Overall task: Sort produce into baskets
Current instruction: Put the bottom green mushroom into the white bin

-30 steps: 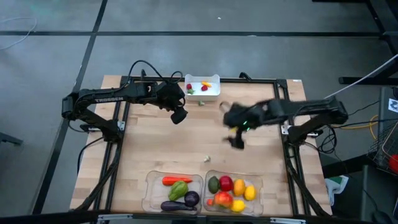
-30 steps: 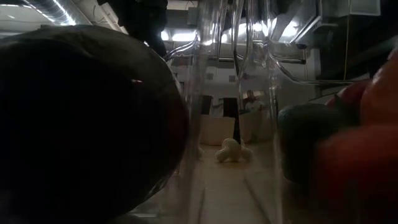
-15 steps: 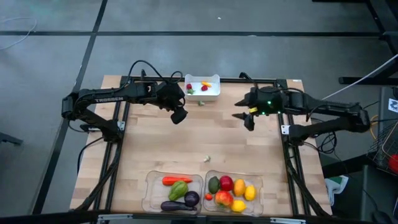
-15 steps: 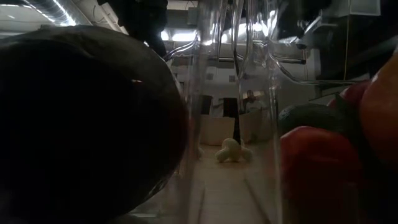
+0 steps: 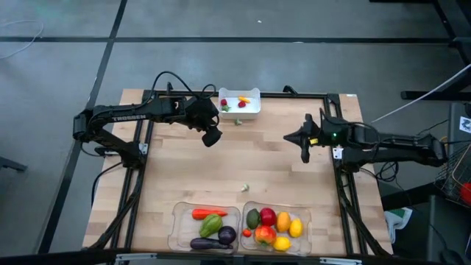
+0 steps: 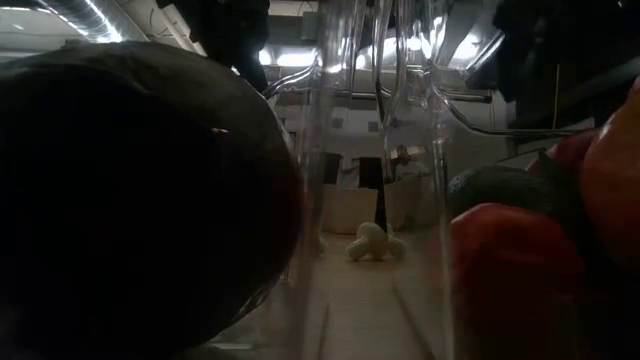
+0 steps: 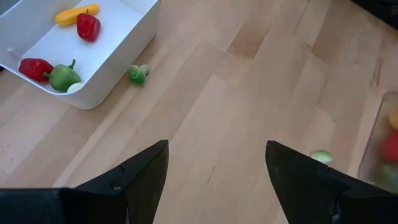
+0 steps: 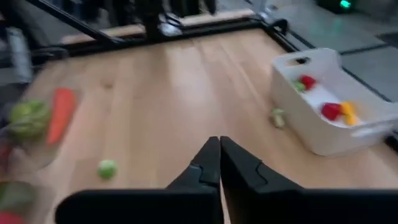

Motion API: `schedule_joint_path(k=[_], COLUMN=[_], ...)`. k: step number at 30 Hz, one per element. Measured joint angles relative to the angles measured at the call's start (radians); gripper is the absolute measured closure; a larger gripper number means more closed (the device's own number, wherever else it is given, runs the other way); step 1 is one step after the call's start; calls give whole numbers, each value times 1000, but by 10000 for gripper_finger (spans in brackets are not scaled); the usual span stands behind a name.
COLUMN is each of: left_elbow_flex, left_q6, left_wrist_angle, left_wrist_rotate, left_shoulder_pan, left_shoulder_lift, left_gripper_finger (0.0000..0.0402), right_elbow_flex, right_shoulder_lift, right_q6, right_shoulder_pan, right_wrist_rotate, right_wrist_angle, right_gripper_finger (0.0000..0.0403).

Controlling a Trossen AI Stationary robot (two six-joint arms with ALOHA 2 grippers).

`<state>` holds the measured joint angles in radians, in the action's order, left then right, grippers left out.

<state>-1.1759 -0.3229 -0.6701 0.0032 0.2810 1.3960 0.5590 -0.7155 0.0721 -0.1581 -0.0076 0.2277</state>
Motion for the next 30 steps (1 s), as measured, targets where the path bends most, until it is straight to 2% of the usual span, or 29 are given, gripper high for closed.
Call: schedule_joint_path(k=[2,4,8,15,24,30], left_elbow_flex=[0,0,0,0,0,0], left_q6=[0,0,0,0,0,3], left_wrist_angle=[0,0,0,0,0,9], left_wrist_rotate=[0,0,0,0,0,0], left_shoulder_pan=[0,0,0,0,0,0], left_shoulder_lift=[0,0,0,0,0,0], left_gripper_finger=[137,137,137,137,137,137], right_elbow_flex=[-54,-101,-171,-251,-277,-277], right_shoulder_lift=[38,102,227,433,596,665], right_q6=[1,1,8,11,13,32], right_shoulder_pan=[0,0,0,0,0,0], right_wrist_rotate=[-45,-74,-64,-62,-52,7], right_wrist_angle=[-51,-50,-49,-41,107,113], right_gripper_finger=[397,392,374,371,370,370])
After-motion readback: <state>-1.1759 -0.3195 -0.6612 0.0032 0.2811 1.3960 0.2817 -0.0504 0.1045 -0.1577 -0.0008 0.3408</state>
